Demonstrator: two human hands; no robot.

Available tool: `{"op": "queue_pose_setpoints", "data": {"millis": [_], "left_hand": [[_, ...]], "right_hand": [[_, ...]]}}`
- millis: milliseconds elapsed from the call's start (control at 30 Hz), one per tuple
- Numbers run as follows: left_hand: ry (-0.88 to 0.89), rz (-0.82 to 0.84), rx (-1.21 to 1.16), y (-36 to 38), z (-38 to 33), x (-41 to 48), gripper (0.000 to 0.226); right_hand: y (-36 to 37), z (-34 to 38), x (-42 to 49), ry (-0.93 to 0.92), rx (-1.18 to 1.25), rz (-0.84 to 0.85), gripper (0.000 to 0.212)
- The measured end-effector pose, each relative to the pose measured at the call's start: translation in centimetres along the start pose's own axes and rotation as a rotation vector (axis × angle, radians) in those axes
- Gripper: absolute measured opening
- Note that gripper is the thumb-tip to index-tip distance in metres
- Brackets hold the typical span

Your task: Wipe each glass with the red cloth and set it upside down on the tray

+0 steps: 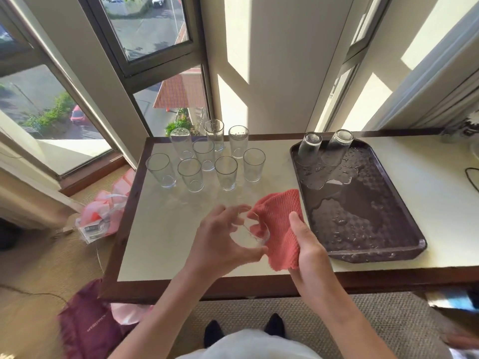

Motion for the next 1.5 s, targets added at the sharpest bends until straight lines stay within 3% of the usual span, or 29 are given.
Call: {"op": "queue_pose_setpoints", "data": {"millis": [133,200,300,500,600,700,800,900,1000,1167,1300,1400,1500], "left_hand": [[-0.015,0.108,0.416,0.4,-1.4,-0.3,0.073],[0.048,0.086,0.556,0.8,-2.3,-0.7,0.06],[0.094,0.098,0.572,1.5,-2.4,-1.3,0.062],[0.0,0.085,0.434,1.0,0.0,-1.0,0.044],[0.042,0.09,0.432,1.7,0.3,-2.0,0.041],[0.076,0.092,0.376,2.2,0.7,-2.3,0.051],[0.034,0.108,0.301,2.0,2.4,-1.9,0.059],[-0.043,0.112,0.187,1.4,4.6,-1.9,0.072],[-0.152,0.066,0.087,0.3,6.7,-2.2,0.077],[-0.342,-0.011,-0.115,-0.4,9.7,-3.5,0.073],[-0.455,-0.053,-0.329,0.3,12.0,-4.2,0.064],[-0.482,-0.033,-0.513,1.3,12.2,-3.9,0.057],[-0.495,-0.018,-0.748,2.8,11.3,-2.8,0.054]], "right_hand": [[3.0,-0.6,-0.3,-0.044,-0.482,0.183,0.051],[3.3,-1.0,0.5,-0.068,-0.518,0.162,0.056],[2.5,-1.2,1.9,0.002,-0.329,0.16,0.045],[3.2,-3.3,0.4,-0.034,-0.577,0.106,0.064],[3.1,-4.6,0.4,-0.044,-0.461,0.097,0.056],[1.9,-5.2,2.2,0.023,-0.268,0.09,0.037],[0.7,-6.6,4.1,0.142,-0.294,0.069,0.032],[-1.0,-8.6,5.7,0.179,-0.538,-0.056,0.031],[-3.3,-9.7,6.6,0.142,-0.947,-0.235,0.031],[-5.3,-13.7,7.5,0.265,-1.22,-0.12,0.044],[-5.3,-13.6,7.0,0.335,-1.245,-0.115,0.054],[-4.6,-11.5,5.2,0.151,-1.218,-0.302,0.042],[-4.2,-10.1,3.2,0.151,-0.718,-0.332,0.025]]}}
Point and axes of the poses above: each hand's wrist, its own x-axis towards the middle knuckle, its own y-axis out of the palm, z = x × y, the point moved 5 cm from there along x, towards the middle knuckle, and after that the axes turned 11 degrees about z, right-handed, at the moved point
